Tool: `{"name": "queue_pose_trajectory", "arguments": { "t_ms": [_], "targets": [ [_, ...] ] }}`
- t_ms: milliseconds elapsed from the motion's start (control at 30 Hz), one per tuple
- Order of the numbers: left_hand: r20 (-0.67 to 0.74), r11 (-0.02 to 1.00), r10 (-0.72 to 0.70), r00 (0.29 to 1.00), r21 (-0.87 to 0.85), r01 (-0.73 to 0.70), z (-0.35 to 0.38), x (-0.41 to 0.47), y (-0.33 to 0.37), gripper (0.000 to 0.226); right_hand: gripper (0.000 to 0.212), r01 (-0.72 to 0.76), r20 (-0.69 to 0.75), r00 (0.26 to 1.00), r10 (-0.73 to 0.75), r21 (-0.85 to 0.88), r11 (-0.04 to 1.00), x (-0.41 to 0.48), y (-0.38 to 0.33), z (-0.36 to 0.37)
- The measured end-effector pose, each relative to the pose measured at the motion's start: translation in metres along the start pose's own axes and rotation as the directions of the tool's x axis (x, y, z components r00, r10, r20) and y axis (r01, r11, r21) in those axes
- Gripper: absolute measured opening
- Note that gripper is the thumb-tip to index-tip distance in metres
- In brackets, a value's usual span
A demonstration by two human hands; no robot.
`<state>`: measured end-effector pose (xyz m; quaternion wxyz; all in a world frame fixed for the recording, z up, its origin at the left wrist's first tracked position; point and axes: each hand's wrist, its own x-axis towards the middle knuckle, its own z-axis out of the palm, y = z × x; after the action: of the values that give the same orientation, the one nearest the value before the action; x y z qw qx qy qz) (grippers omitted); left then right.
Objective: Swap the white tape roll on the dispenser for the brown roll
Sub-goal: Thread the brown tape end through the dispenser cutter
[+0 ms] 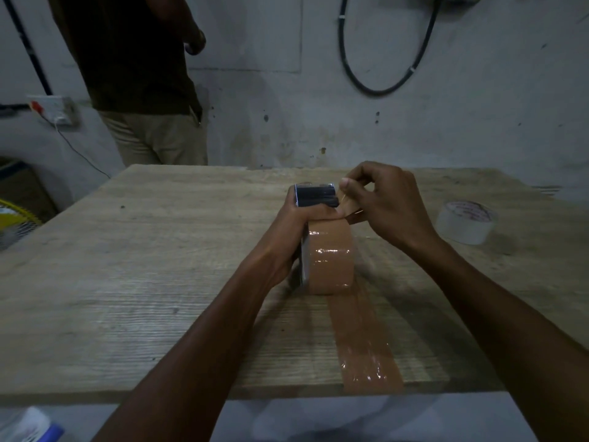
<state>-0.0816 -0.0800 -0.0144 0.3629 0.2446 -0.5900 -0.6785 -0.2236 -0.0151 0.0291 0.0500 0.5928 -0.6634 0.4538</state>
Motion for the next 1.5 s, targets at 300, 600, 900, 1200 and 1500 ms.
{"name": "queue_pose_trajectory", "arguments": {
  "t_ms": [300, 600, 900, 1200, 1500],
  "targets": [
    [-0.002, 1.000, 0.010, 1.000, -0.010, -0.010, -0.001, 0.003, -0.002, 0.056, 0.012, 0.092, -0.062, 0.994, -0.093, -0.019, 0.996, -0.004, -0.004, -0.001],
    [0.003, 1.000, 0.004, 1.000, 0.005, -0.004, 0.003, -0.001, 0.000, 0.066, 0.008, 0.309, 0.008, 0.950, -0.311, -0.151, 0.939, 0.005, -0.002, -0.002],
    [-0.012, 0.999, 0.020, 1.000, 0.050, -0.019, 0.001, -0.003, -0.001, 0.054, 0.016, 0.227, 0.022, 0.974, -0.227, -0.199, 0.953, 0.019, -0.009, 0.010],
    [-0.006, 0.981, 0.072, 0.997, 0.178, -0.070, 0.003, -0.003, 0.001, 0.045, 0.015, 0.107, -0.050, 0.992, -0.117, -0.163, 0.981, 0.035, -0.022, 0.002],
    [0.011, 0.985, 0.080, 0.997, 0.151, -0.081, 0.004, -0.009, 0.004, 0.046, 0.016, 0.095, 0.047, 0.995, -0.091, -0.093, 0.991, 0.040, -0.036, 0.000]
  ]
}}
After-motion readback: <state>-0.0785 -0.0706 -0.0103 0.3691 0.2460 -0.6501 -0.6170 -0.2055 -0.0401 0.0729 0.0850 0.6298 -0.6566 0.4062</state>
